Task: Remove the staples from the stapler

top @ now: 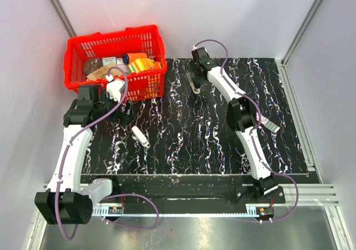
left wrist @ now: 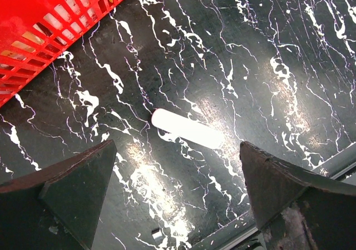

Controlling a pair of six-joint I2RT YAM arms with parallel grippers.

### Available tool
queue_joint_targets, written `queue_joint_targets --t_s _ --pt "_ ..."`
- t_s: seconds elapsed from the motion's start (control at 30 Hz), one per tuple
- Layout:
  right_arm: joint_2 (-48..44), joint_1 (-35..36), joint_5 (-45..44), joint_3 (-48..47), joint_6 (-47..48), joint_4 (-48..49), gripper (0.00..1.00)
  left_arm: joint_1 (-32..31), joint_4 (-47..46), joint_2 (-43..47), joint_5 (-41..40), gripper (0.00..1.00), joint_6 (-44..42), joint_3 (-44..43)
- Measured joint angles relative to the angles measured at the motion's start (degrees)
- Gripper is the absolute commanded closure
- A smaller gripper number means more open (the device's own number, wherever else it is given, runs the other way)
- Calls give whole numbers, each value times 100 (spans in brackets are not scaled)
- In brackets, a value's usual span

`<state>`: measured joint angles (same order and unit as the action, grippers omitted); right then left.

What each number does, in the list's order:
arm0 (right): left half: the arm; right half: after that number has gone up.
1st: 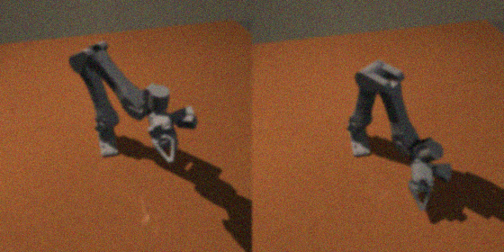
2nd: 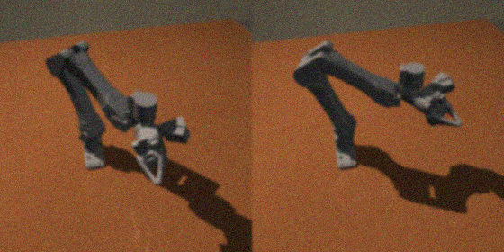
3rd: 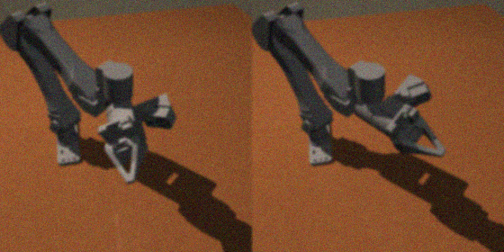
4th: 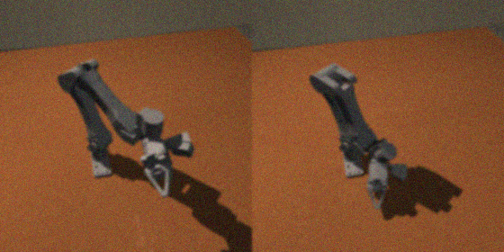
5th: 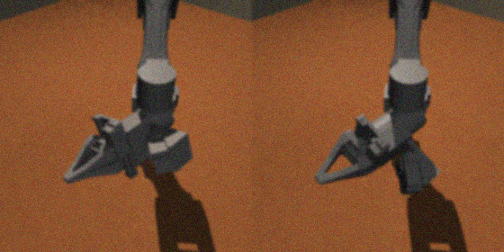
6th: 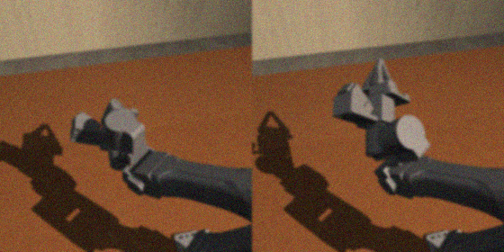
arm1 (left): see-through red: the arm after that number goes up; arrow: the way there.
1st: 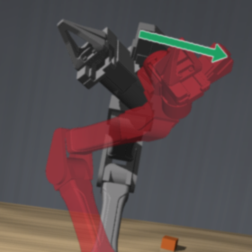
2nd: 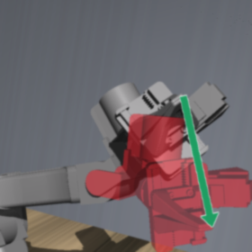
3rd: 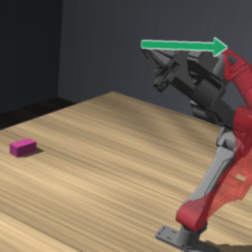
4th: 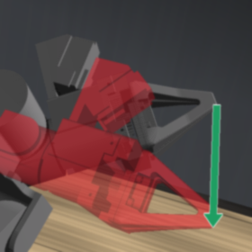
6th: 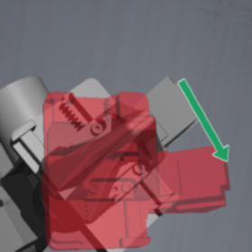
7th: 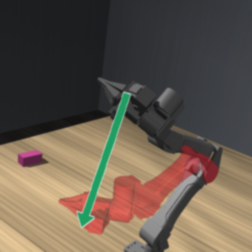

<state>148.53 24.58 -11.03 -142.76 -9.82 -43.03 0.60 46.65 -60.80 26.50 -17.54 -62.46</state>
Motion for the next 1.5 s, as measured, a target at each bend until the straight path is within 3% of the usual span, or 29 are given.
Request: queue_joint_targets --t_s 0.23,0.33,0.47,0.73,0.9,1.0,1.13,1.3,1.5 --pt "308 46 170 -129 -7 52 35 0 -50 -7 -20 1 -2 131" --pt "446 48 177 -175 -17 48 45 0 -63 -7 -24 1 -2 155" --pt "520 50 212 -212 -55 35 55 -59 -116 -7 -46 11 -2 175" --pt "520 55 227 -212 -90 81 57 -409 -133 -9 -129 22 -24 321" --pt "520 55 308 -208 -157 101 82 -509 -125 -11 -133 31 -20 337" --pt "411 55 352 -2 -289 170 90 -568 -122 -20 -136 24 -13 337" --pt "-356 76 461 1246 -691 361 95 -780 -122 -120 -120 11 81 334" --pt "-2122 297 472 3958 -1193 898 100 -1235 -138 -535 -55 4 291 337" --pt "-3934 824 680 6087 -2105 1373 100 -1786 -212 -1172 68 3 459 330"
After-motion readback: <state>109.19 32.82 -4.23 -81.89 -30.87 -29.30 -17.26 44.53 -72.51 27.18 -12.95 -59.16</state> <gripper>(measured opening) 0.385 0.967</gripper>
